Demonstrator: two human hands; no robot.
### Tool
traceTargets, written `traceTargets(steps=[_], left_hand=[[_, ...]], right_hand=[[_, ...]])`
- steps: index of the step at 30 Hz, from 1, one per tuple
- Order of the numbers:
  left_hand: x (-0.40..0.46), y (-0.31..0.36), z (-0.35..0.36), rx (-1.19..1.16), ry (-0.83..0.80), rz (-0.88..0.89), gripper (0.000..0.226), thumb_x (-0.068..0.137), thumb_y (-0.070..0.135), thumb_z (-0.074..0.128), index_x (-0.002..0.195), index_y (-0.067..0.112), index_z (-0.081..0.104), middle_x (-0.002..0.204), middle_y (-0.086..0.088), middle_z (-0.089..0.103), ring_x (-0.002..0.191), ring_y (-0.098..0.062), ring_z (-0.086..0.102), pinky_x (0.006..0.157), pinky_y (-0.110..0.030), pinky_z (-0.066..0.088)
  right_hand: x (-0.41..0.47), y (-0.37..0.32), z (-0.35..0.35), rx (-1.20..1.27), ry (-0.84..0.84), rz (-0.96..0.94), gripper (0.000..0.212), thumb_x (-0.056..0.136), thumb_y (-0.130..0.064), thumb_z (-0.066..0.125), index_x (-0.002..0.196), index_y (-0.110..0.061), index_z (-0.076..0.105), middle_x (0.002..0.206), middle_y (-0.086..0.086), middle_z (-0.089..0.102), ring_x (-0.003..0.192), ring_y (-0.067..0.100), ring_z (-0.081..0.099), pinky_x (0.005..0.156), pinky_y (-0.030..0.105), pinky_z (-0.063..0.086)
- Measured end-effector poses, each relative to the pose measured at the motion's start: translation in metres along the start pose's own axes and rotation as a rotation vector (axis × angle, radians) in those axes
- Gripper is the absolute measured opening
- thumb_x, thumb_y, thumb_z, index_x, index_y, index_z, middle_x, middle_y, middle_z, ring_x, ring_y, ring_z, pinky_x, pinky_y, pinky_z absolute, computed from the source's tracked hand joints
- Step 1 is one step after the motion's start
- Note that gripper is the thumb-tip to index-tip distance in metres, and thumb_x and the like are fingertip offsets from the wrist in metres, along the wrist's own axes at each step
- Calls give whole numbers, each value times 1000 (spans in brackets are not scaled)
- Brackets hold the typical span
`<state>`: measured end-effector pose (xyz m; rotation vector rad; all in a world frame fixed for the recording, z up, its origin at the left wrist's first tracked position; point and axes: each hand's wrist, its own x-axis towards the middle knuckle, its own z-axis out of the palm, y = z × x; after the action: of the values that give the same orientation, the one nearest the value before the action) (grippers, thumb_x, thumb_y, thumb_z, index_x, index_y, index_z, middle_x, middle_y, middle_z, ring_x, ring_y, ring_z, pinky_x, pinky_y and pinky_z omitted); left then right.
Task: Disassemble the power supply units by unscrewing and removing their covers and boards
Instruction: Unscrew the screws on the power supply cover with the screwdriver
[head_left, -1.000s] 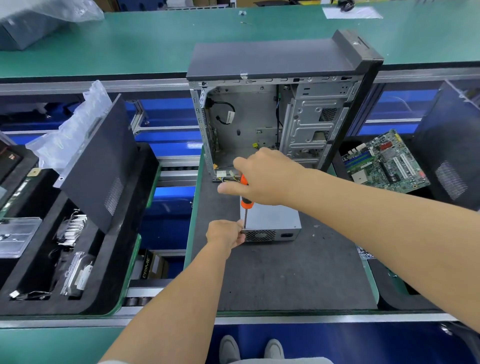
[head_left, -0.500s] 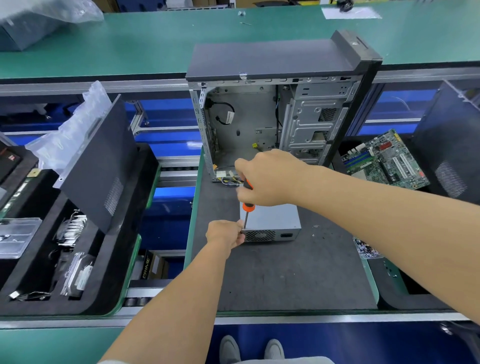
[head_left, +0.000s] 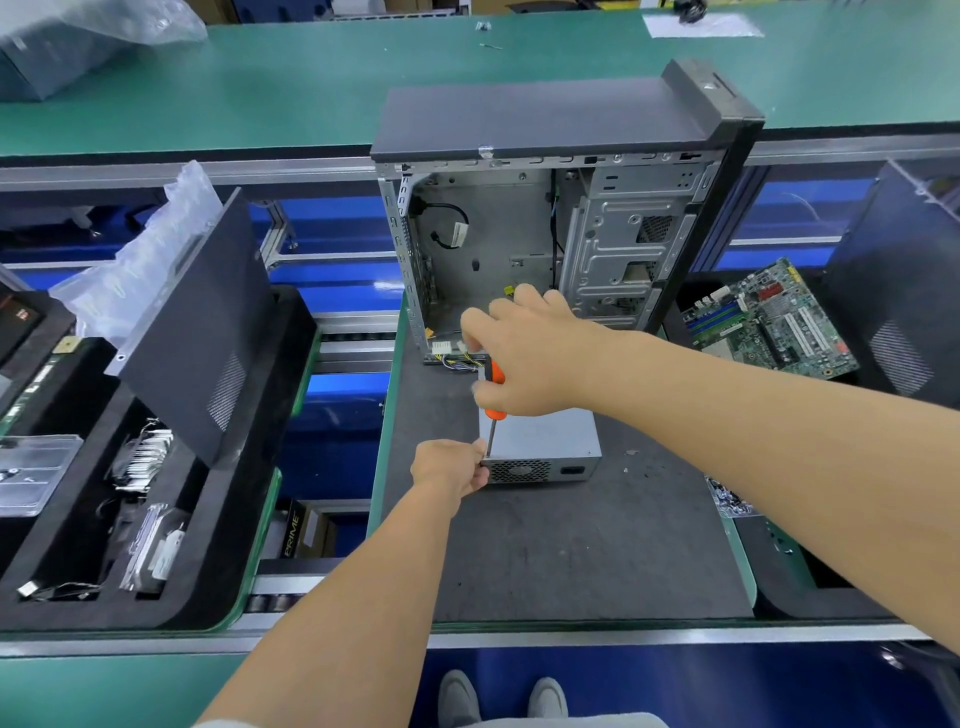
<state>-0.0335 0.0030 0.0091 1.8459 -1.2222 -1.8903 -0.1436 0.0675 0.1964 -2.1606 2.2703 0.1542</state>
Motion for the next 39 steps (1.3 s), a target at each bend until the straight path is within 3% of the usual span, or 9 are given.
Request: traceTargets(steps=[5, 8, 12, 18, 24, 26, 29, 33, 39], left_hand=[[0, 1, 0, 4, 2, -8, 5, 89, 3, 71, 87, -2, 69, 92, -17, 69, 66, -23, 63, 76, -37, 62], [-1, 1, -1, 2, -15, -12, 7, 90, 2, 70, 93, -4, 70, 93, -18, 68, 67, -24, 62, 73, -36, 62], [-2, -1, -2, 8, -35, -27, 6, 92, 0, 66, 92, -5, 67, 99, -19, 71, 72, -26, 59, 72, -35, 61], [-8, -1, -4, 36, -74, -66, 11, 95, 10, 66, 101, 0, 68, 81, -15, 61, 65, -26, 61, 55, -31, 59], [-14, 0, -3, -32, -140, -116, 18, 99, 12, 61, 112, 1, 66, 81, -14, 63, 68, -25, 66, 54, -31, 58], [-15, 1, -3, -64, -160, -131, 18, 100, 11, 60, 114, 1, 65, 86, -15, 65, 71, -25, 67, 50, -29, 57], [-17, 2, -3, -116, -172, -153, 16, 100, 8, 58, 114, 2, 64, 94, -19, 66, 77, -27, 68, 47, -28, 56], [-18, 0, -6, -166, -188, -181, 12, 100, 6, 58, 108, 6, 67, 100, -21, 66, 83, -29, 69, 48, -30, 57], [-17, -3, -6, -233, -177, -186, 8, 102, 14, 57, 97, 7, 61, 96, -23, 67, 81, -31, 69, 48, -31, 57]], right_hand=[[0, 0, 0, -261, 88, 18, 53, 98, -64, 23, 96, -13, 39, 63, 2, 38, 56, 21, 34, 66, 36, 27], [0, 2, 4, -102, 96, -50, 36, 93, -47, 48, 108, -15, 44, 86, 4, 54, 77, 26, 41, 71, 36, 31], [3, -1, 3, 260, -32, 8, 45, 84, -53, 64, 107, -19, 45, 100, 2, 52, 91, 25, 42, 85, 42, 40], [-1, -1, 1, -25, 42, 105, 68, 81, -86, 31, 90, -19, 41, 66, -2, 33, 53, 18, 30, 49, 30, 22], [-3, 2, -3, 238, -111, 114, 37, 85, -45, 57, 107, -18, 46, 85, 4, 49, 72, 26, 53, 58, 36, 45], [-3, 2, -5, 261, -144, 113, 40, 87, -55, 54, 104, -20, 43, 83, 2, 46, 74, 25, 52, 61, 38, 47], [-4, -1, -6, 109, -95, 158, 59, 89, -75, 38, 95, -17, 47, 73, 0, 37, 59, 15, 33, 49, 30, 27], [-5, 1, -2, 201, -85, 135, 36, 89, -45, 55, 107, -13, 50, 77, 2, 42, 65, 24, 48, 53, 30, 36], [-11, 7, 1, 290, -79, 192, 37, 84, -42, 59, 103, -12, 49, 88, 8, 53, 76, 30, 55, 57, 32, 43]])
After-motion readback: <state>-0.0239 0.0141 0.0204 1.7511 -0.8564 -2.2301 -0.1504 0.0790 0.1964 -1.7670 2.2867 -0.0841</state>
